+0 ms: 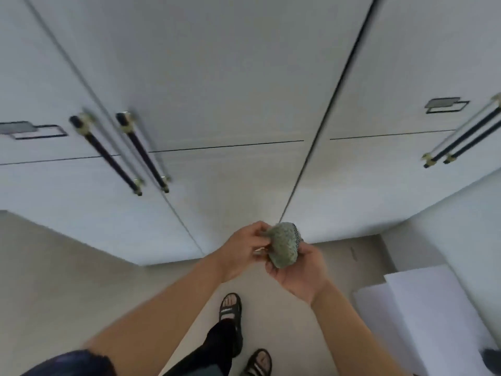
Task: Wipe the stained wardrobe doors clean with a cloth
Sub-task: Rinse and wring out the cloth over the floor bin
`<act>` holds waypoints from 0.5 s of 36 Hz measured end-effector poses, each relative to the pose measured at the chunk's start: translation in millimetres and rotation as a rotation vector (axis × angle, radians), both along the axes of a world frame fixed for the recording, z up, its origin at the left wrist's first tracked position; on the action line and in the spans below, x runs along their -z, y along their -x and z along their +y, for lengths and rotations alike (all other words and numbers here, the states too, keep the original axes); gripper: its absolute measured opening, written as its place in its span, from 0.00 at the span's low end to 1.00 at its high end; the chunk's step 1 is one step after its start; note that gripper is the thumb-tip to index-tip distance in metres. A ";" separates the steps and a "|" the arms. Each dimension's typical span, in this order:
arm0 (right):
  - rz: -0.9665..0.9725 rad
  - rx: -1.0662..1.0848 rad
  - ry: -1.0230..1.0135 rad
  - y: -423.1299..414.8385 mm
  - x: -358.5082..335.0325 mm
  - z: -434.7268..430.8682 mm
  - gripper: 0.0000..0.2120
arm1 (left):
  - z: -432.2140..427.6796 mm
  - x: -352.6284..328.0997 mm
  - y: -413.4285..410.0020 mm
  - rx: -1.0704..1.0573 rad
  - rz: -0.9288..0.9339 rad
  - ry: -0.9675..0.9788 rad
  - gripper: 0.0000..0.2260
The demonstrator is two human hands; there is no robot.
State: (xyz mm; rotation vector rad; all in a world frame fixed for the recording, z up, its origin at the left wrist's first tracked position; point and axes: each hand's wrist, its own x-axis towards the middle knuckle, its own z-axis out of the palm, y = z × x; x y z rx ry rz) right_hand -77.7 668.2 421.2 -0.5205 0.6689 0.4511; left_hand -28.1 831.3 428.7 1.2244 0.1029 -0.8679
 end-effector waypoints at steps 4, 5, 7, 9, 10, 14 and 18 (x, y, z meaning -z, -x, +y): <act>-0.095 -0.256 0.045 -6.3 -17.2 94.6 0.17 | 127.7 -16.1 30.4 -0.243 -0.004 0.025 0.06; -0.129 -0.317 0.054 -9.0 -19.8 120.1 0.17 | 162.2 -19.6 37.4 -0.298 -0.007 0.045 0.04; -0.201 -0.461 0.095 -14.4 -28.8 173.8 0.21 | 224.7 -24.3 52.2 -0.395 -0.021 0.092 0.06; -0.254 -0.605 0.159 -17.7 -33.6 235.2 0.25 | 285.6 -23.8 66.9 -0.503 -0.028 0.120 0.08; -0.280 -0.638 0.201 -19.8 -35.8 255.6 0.24 | 303.1 -22.9 70.0 -0.556 -0.016 0.137 0.09; -0.341 -0.779 0.254 -25.1 -29.7 378.9 0.19 | 406.5 -12.8 96.6 -0.792 0.056 0.235 0.13; -0.309 -0.805 0.270 -30.1 -10.7 507.8 0.14 | 525.6 11.8 115.4 -0.971 0.128 0.211 0.15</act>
